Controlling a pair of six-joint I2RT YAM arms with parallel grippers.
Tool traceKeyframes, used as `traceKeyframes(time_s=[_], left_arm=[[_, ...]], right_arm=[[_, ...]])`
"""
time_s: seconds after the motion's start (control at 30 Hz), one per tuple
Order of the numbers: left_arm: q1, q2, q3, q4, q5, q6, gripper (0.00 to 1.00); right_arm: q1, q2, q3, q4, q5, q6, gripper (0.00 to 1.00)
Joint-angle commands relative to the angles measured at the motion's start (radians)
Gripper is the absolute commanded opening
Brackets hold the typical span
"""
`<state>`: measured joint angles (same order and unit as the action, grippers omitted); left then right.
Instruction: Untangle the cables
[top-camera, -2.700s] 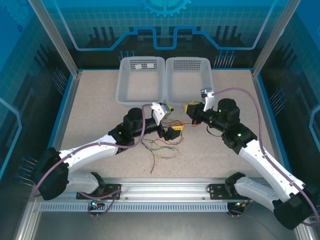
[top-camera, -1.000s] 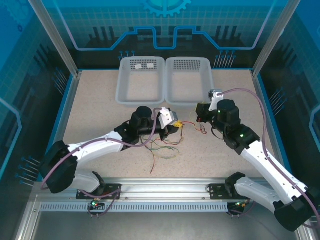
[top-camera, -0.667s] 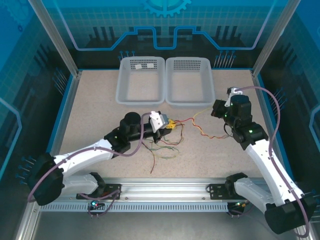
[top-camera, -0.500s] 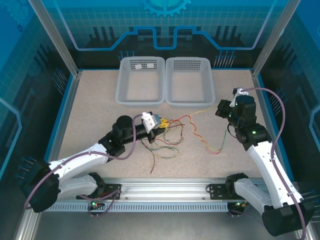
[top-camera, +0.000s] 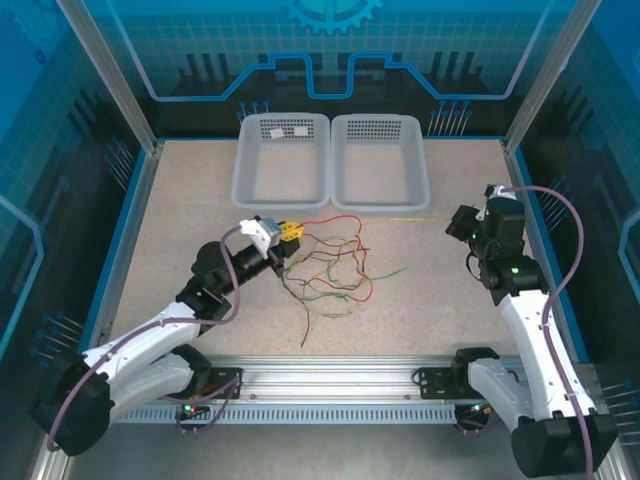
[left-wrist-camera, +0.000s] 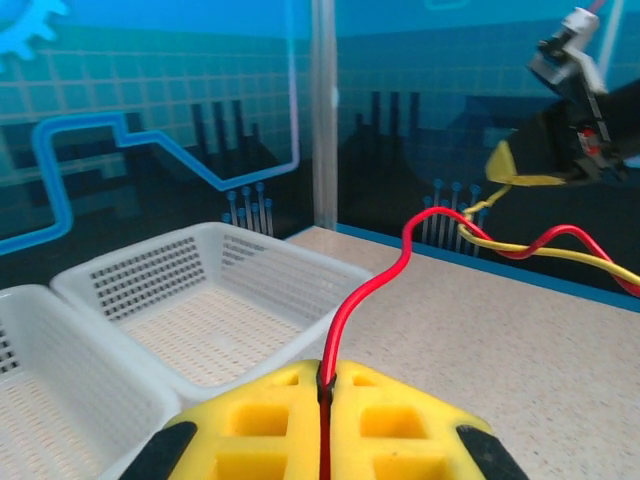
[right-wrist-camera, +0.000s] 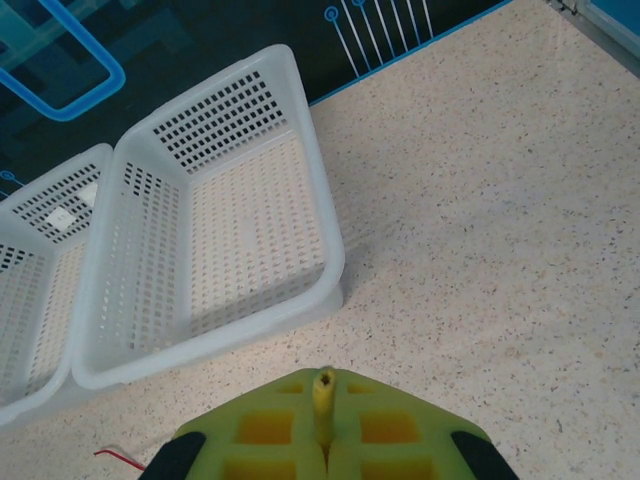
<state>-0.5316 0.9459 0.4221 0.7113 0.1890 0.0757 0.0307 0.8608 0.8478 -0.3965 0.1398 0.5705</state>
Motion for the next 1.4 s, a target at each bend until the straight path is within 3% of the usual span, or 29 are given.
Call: traceKeyframes(time_s=[0.0,0.17,0.4,0.63,0.77,1.03,1.2,1.37], left_arm=[[0.063,-0.073,-0.017,0.133,-0.102,-0.080,0.00],[0.140,-0.128,-0.003,0.091,-0.144,-0.113,0.00],[0.270,-0.177,-0.075,0.162,-0.239,-0.229,0.00],[0.372,-0.176,-0.009,0.025,-0.298,-0.256,0.00],[0.467,-0.120,0.111,-0.178,-0.332,-0.292,0.00],[0.658,-0.033,0.248,-0.299,-0.256,-0.351,0.00],[0.598,0.006,0.357,-0.345,-0.041,-0.304,0.00],[0.451,0.094,0.466,-0.529,-0.142,-0.216,0.00]], right_arm=[[-0.054,-0.038,0.006,-0.030,0.087,0.008,0.00],[-0.139,-0.060,0.007,-0.066,0.089,0.026,0.00],[-0.258,-0.095,-0.020,-0.067,0.023,0.073,0.00],[-0.267,-0.111,-0.012,-0.075,0.031,0.066,0.00],[-0.271,-0.124,-0.004,-0.099,0.063,0.066,0.00],[-0.291,-0.161,0.007,-0.129,0.076,0.043,0.00],[-0.291,-0.204,-0.016,-0.074,-0.038,0.053,0.00],[-0.290,-0.235,-0.012,-0.052,-0.075,0.066,0.00]])
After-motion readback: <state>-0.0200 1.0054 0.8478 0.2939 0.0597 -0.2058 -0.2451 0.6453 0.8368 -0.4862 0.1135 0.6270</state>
